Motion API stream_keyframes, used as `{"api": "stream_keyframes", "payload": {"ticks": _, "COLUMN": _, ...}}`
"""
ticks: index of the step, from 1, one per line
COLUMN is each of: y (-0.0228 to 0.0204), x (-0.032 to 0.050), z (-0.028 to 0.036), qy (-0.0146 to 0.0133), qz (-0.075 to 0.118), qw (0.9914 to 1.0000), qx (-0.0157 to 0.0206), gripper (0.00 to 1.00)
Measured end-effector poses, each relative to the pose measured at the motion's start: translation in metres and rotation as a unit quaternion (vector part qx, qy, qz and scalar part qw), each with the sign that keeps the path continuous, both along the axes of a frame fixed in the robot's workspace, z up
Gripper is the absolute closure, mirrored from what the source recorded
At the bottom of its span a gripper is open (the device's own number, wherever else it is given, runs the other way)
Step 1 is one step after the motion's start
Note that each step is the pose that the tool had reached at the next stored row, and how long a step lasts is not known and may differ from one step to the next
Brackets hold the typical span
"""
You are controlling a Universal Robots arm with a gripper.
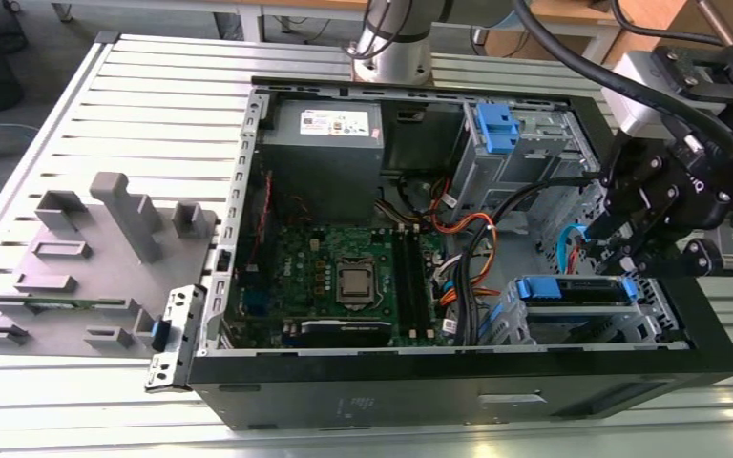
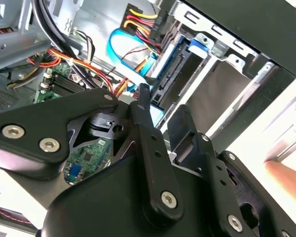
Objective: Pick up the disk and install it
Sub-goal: 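Insert the first disk wire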
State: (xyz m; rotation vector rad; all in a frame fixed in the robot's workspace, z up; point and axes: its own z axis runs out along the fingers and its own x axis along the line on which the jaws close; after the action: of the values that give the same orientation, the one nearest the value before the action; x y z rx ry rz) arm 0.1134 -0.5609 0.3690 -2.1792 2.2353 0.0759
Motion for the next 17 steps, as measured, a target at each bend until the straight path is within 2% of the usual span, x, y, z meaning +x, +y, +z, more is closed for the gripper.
{"api": "stream_keyframes", "payload": {"ticks": 3, "y": 0.0024, "x": 0.0000, "z": -0.0004, "qy": 0.0000, "qz": 0.000, "qw": 1.00000, "qx": 0.0001, "gripper": 0.58}}
{"api": "stream_keyframes", "payload": {"ticks": 17, "y": 0.0041, "x": 0.0039, "z": -0.0058, "qy": 0.0000, "qz": 0.000, "qw": 1.00000, "qx": 0.0000, "gripper": 0.58}}
